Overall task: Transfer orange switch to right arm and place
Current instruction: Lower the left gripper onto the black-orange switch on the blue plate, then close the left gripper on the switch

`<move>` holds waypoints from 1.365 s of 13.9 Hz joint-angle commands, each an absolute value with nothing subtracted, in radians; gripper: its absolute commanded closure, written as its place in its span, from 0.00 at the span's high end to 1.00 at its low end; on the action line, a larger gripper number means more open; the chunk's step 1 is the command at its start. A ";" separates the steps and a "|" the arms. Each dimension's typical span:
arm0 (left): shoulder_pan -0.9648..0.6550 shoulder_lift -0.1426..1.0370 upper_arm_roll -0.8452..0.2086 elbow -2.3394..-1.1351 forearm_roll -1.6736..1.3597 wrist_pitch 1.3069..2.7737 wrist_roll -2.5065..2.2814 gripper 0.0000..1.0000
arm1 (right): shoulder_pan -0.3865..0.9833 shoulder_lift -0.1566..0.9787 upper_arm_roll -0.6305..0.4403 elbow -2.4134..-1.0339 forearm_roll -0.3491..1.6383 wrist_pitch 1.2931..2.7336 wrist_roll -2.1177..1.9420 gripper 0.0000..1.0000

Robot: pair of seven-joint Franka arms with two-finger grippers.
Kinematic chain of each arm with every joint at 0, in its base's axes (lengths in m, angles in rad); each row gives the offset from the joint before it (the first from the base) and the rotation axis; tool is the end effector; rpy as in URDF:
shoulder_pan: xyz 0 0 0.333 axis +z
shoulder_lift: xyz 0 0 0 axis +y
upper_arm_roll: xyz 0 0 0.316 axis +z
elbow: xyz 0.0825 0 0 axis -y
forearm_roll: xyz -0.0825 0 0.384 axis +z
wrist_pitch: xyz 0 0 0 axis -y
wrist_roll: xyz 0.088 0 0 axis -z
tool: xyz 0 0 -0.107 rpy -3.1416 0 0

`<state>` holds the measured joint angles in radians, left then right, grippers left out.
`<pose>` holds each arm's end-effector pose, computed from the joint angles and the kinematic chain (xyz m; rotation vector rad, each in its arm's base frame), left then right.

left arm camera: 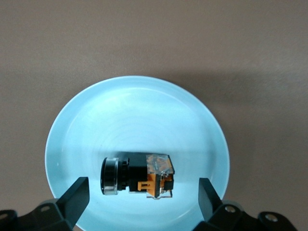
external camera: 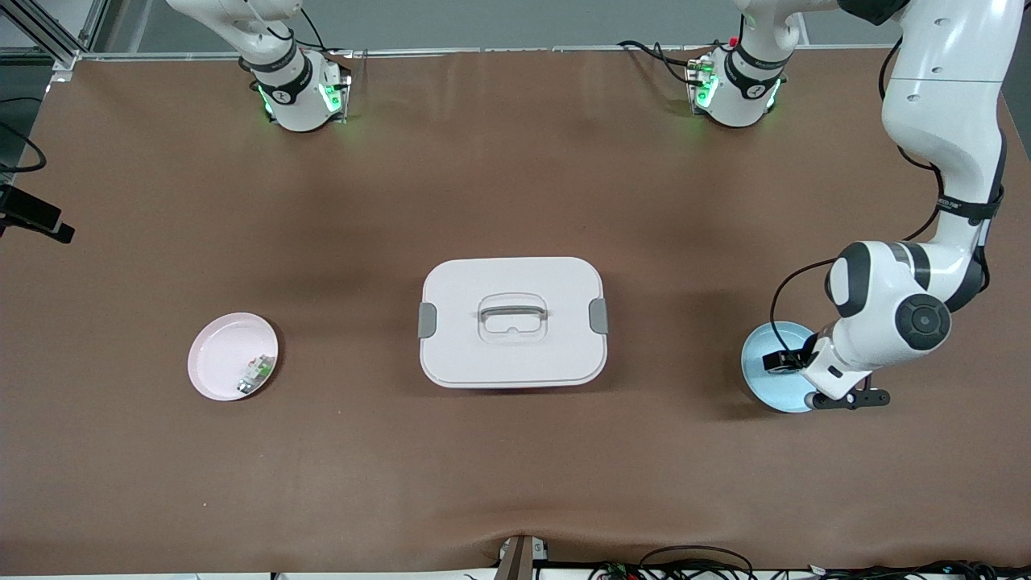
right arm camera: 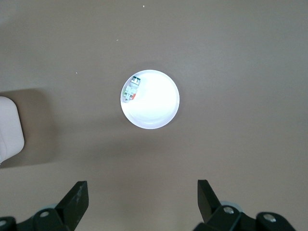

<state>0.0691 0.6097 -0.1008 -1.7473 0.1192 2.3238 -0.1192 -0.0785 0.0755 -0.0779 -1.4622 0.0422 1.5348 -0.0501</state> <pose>0.6629 -0.0132 0.2232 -3.1112 -0.0340 0.0411 0.5688 -0.0831 0.6300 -3.1010 0.1624 -0.0017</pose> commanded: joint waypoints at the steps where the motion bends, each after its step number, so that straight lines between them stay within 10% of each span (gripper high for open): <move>1: 0.069 0.595 -0.100 -1.795 0.170 2.384 -0.132 1.00 | -0.086 0.055 -0.074 -1.473 0.057 1.540 -0.040 1.00; 16: 0.078 0.650 -0.100 -1.815 0.183 2.487 -0.146 1.00 | -0.086 0.061 -0.074 -1.463 0.057 1.537 -0.049 1.00; 19: 0.078 0.650 -0.100 -1.816 0.183 2.487 -0.175 0.81 | -0.087 0.061 -0.075 -1.466 0.055 1.528 -0.054 1.00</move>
